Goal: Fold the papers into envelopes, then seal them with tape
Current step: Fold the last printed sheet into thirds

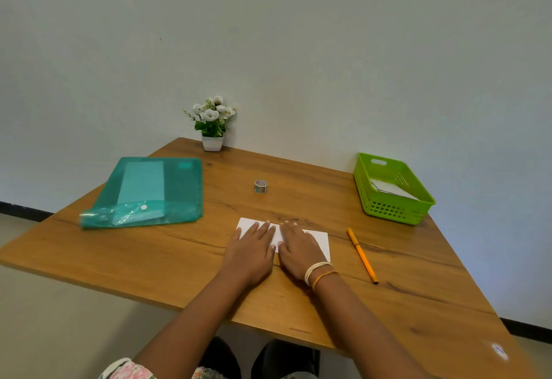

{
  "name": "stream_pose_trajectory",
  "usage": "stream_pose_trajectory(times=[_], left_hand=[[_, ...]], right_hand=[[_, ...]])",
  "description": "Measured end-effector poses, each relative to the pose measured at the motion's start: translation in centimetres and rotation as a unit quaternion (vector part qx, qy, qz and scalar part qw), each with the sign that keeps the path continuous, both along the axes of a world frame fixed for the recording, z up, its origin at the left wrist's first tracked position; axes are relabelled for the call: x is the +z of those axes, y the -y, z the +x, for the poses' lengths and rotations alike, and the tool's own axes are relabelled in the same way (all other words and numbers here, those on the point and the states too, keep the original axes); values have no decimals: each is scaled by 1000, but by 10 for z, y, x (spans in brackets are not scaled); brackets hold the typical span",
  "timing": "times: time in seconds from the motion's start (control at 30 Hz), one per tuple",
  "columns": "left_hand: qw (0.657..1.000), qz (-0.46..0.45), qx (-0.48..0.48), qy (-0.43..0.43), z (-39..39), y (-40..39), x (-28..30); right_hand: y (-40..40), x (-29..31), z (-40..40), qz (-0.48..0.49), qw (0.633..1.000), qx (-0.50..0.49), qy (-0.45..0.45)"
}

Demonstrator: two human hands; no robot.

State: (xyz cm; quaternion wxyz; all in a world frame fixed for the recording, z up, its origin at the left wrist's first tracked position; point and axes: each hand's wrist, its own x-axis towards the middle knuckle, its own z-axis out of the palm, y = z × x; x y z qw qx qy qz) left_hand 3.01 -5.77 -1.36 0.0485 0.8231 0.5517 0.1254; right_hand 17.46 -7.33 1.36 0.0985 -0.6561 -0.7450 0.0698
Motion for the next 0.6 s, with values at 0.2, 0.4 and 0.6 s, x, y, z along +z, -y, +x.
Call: stream_pose_trajectory(times=[0.2,0.4,0.6], left_hand=[[999,-31,14,-8,-15,-5,3],[999,-36,35,-18,-37,-6,4],[999,-30,33,-24,-36,-5,5]], right_hand=[[12,-14,17,-2,999,-39,26],[27,-20,49,-11,995,-93,37],[30,-14,37,49,996,-54,43]])
